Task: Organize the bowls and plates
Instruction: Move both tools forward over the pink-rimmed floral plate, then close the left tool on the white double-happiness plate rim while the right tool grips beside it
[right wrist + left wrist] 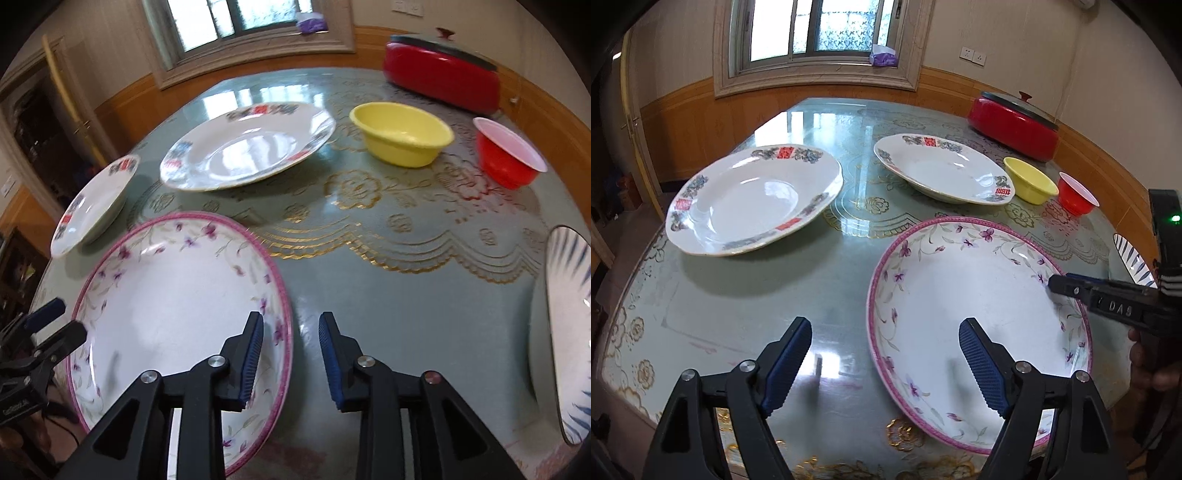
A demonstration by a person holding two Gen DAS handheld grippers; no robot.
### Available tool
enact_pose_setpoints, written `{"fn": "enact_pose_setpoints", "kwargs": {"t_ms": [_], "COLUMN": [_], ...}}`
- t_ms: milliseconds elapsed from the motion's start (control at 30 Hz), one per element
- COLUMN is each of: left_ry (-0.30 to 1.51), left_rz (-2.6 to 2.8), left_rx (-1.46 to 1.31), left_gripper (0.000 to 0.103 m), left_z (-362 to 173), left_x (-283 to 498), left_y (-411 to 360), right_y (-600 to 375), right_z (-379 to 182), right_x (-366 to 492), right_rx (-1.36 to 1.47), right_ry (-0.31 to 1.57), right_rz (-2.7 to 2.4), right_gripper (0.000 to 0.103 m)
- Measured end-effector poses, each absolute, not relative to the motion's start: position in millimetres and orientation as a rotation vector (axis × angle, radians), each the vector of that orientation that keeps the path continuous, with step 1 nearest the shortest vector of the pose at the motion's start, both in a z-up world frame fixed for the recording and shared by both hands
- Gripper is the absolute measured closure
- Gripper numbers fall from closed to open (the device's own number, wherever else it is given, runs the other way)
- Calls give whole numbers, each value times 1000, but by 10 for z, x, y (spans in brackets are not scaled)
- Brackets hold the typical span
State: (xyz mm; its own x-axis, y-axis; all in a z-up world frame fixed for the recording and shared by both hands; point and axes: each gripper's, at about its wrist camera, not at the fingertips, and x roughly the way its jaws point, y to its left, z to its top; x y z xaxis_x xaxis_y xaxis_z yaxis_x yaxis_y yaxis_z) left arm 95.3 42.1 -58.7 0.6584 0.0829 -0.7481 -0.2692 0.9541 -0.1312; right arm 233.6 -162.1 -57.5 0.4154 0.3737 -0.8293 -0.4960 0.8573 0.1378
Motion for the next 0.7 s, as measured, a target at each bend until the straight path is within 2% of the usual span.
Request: {"fn": "enact_pose_setpoints", "kwargs": {"t_ms": [367,467,700], "left_ry": [788,764,696], "left_rz": [142,170,269], "left_rx": [-193,-179,-185], "left_gripper": [18,18,17], "left_z": [-396,-307,-92], "left_x": [719,663,607], "left_y": [672,852,1544], "right_y": [-1405,-1153,-360], "right_z": [-291,-199,-90], "right_x": [2165,2112,2023], "right_rx": [-94,-96,-88], "right_ry": [920,915,921], "right_rz": [461,525,726], "right_gripper": [67,64,63]}}
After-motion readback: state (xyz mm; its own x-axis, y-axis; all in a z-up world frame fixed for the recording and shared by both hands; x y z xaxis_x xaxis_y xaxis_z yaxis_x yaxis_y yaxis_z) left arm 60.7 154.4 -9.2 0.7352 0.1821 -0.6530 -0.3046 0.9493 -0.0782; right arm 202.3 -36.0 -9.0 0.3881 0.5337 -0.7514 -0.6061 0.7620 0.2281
